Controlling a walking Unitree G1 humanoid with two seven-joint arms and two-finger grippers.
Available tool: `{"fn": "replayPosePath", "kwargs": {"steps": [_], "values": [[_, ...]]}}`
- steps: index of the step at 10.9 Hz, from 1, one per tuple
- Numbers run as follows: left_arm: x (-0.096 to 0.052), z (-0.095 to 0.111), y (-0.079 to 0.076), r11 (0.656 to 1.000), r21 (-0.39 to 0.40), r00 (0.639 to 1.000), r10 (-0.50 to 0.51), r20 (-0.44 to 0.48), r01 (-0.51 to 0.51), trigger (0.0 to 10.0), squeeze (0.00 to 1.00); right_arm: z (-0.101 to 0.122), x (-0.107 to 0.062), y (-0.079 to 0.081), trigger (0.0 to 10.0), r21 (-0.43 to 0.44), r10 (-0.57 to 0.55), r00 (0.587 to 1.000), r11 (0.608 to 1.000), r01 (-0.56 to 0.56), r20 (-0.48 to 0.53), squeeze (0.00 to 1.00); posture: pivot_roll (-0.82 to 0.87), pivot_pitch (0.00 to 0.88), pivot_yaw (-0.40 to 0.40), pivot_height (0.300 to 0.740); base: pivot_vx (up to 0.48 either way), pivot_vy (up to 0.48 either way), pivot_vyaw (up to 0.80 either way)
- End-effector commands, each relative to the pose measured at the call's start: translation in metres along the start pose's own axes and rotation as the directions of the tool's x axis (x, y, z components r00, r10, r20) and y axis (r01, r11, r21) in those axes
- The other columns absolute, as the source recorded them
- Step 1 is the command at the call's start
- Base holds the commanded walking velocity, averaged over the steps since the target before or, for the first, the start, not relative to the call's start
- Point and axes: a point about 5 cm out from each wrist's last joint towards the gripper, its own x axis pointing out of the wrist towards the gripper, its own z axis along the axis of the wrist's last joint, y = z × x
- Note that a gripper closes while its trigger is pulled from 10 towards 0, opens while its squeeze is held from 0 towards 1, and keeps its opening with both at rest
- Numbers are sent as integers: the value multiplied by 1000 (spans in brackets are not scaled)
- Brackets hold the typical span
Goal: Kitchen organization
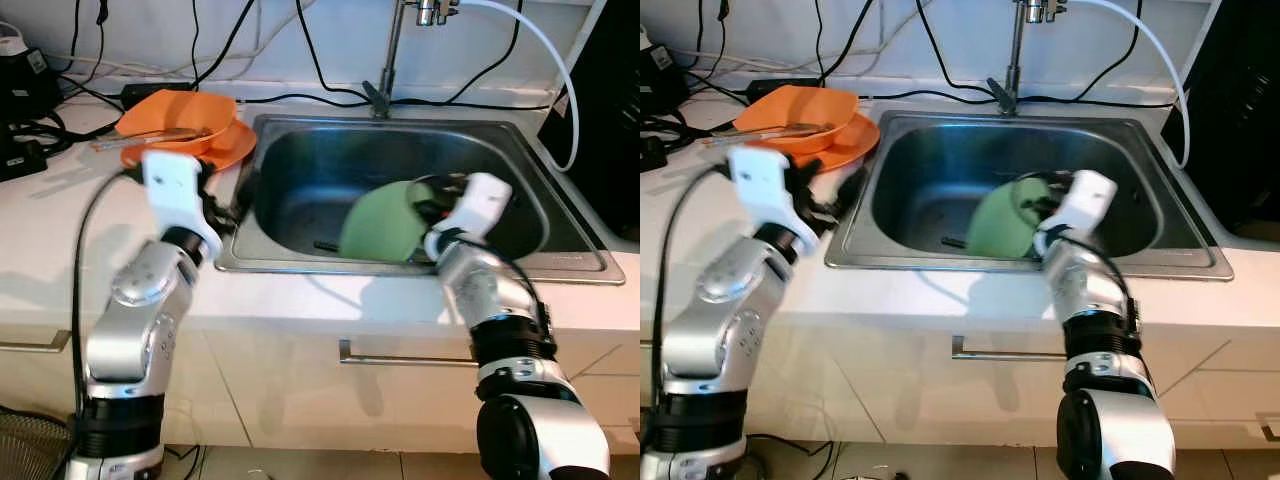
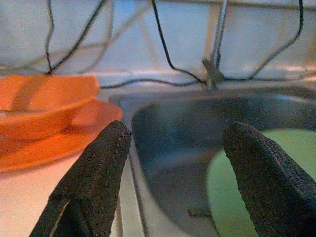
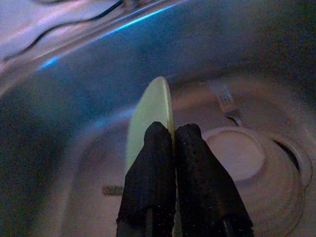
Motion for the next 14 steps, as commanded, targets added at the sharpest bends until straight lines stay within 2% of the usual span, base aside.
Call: {"fn": "replayPosePath", "kwargs": {"steps": [1,5,7,8,9,11,12,14], "values": [[-1,-3,-2,999,18,999,-26,-30,27,10000,0,3,2,4,10000,-60,28,1000,998,-28,-15,0,161,0,12,740,0,0,0],[-5,-12,-6,997,28,992,-67,-103,71,10000,0,-15,5,8,10000,-215,107,981,966,-140,-161,0,166,0,4,740,0,0,0],[-6,-14,-7,997,26,991,-70,-113,73,10000,0,-14,6,9,10000,-234,129,977,958,-167,-170,0,171,0,1,740,0,0,0],[-6,-14,-7,997,25,991,-70,-115,73,10000,0,-13,7,10,10000,-234,141,975,955,-180,-172,898,171,0,1,740,0,0,0],[-6,-14,-7,997,24,991,-70,-118,74,10000,0,-12,7,12,10000,-234,146,974,955,-185,-171,1000,170,0,2,740,0,0,0],[-6,-14,-7,997,23,990,-71,-119,74,10000,0,-13,8,11,10000,-232,143,975,956,-181,-170,1000,171,0,2,740,0,0,0],[-6,-14,-7,997,22,991,-69,-119,72,10000,0,-13,8,11,10000,-240,143,975,954,-182,-170,0,171,0,2,740,0,0,0],[-6,-14,-7,997,22,991,-67,-119,70,10000,0,-14,8,11,10000,-241,140,976,954,-178,-167,0,171,0,4,740,0,0,0]]}}
